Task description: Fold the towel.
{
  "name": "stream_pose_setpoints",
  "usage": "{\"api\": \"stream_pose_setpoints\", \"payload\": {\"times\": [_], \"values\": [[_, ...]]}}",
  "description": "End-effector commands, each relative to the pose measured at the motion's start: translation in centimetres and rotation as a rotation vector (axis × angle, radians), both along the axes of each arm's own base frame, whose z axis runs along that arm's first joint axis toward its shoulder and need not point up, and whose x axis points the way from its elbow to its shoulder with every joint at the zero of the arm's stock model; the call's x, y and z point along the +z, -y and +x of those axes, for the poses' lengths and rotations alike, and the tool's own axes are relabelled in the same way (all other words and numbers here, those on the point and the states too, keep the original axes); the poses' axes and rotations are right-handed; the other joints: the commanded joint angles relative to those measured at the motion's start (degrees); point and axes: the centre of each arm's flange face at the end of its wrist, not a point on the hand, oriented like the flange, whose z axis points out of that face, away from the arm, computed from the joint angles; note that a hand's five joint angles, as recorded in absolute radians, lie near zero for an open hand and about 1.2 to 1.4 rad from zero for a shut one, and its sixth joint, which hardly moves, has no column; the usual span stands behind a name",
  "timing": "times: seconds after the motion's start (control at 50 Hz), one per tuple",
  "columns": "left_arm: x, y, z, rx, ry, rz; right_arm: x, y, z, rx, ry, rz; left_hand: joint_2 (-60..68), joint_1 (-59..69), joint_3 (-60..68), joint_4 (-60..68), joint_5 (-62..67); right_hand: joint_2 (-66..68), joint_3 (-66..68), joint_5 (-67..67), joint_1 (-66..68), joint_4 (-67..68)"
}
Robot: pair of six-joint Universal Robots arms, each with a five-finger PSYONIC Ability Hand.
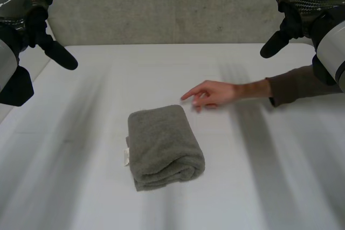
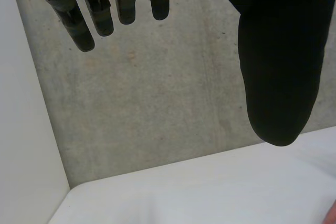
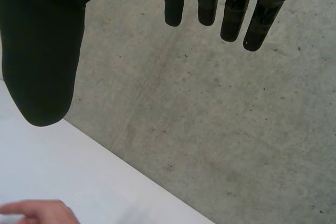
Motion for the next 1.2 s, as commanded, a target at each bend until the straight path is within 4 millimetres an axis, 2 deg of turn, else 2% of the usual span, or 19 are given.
{"api": "stream_pose_setpoints", "payload": {"times": [0.02,0.26,0.58,0.78,1.2], "values": [[0.2,-0.2,0.2,0.002,-0.001,-0.002,-0.2,0.0,0.1,0.005,-0.003,0.006,0.6,0.7,0.4,0.5,-1.6,-3.2,-2.3,-3.3,-2.2,-3.5],[1.3,-1.1,0.6,0.001,-0.014,-0.033,0.4,-1.1,0.0,0.016,0.001,-0.013,0.6,0.7,0.4,0.5,-1.6,-3.2,-2.3,-3.3,-2.2,-3.5],[1.1,-1.7,0.2,-0.021,-0.007,-0.015,1.9,-2.1,-0.3,0.028,0.019,-0.059,0.6,0.7,0.4,0.5,-1.6,-3.2,-2.3,-3.3,-2.2,-3.5],[1.4,-2.9,0.1,-0.044,-0.002,-0.005,2.5,-2.1,-0.6,0.029,0.023,-0.077,0.6,0.7,0.3,0.4,-1.7,-3.2,-2.3,-3.3,-2.2,-3.5],[0.9,-3.4,-0.2,-0.064,0.005,0.01,2.3,-2.2,-0.4,0.053,0.017,-0.073,0.6,0.7,0.3,0.4,-1.7,-3.2,-2.3,-3.3,-2.2,-3.5]]}}
